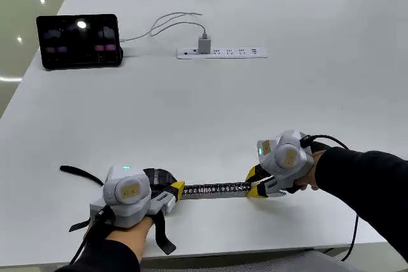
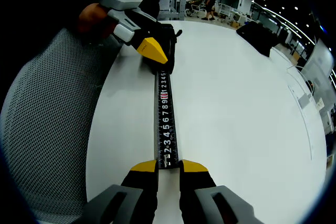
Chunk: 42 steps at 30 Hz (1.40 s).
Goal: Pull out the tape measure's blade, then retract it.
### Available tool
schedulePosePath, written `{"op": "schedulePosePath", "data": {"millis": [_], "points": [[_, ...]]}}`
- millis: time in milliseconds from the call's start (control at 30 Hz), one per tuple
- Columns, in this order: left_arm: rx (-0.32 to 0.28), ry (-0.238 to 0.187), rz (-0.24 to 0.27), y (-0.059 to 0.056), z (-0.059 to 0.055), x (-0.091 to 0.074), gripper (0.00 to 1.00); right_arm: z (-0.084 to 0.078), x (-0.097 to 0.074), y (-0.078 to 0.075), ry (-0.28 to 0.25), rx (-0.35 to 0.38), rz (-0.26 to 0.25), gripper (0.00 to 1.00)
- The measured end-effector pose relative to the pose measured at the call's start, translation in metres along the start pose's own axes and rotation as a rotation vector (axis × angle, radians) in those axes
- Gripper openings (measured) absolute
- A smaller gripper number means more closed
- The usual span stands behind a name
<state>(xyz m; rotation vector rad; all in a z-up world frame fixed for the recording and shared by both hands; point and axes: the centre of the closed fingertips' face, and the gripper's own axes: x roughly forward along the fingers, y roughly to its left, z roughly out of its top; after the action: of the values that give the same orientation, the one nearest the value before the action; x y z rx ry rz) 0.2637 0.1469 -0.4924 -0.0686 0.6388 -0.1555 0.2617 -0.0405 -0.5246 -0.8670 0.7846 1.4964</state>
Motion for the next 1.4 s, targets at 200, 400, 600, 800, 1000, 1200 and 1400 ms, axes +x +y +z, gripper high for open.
{"op": "schedulePosePath", "data": {"millis": [200,400,600,800,1000,1200,1400], "points": [[-0.003,0.004,-0.003,0.0003,0.0000,0.0001,0.61,0.0010,0.0004,-0.0001,-0.001,0.003,0.002,0.12],[0.002,0.003,-0.002,0.0005,-0.0003,-0.0001,0.61,0.0017,0.0006,0.0000,-0.001,0.006,0.002,0.12],[-0.002,0.004,-0.003,0.0011,-0.0003,0.0000,0.61,0.0025,0.0008,0.0003,0.000,0.005,0.002,0.12],[-0.009,0.003,-0.009,0.0008,-0.0005,-0.0004,0.60,0.0034,0.0009,0.0004,-0.002,0.010,-0.001,0.12],[-0.023,-0.001,-0.015,0.0013,0.0001,-0.0009,0.60,0.0039,0.0012,0.0003,-0.003,0.018,-0.005,0.12],[-0.001,-0.001,-0.014,0.0001,0.0001,-0.0005,0.61,0.0050,0.0017,0.0007,-0.006,0.015,-0.011,0.12],[0.003,0.000,-0.012,-0.0001,-0.0004,-0.0007,0.61,0.0073,0.0029,0.0007,-0.009,0.010,-0.010,0.12]]}}
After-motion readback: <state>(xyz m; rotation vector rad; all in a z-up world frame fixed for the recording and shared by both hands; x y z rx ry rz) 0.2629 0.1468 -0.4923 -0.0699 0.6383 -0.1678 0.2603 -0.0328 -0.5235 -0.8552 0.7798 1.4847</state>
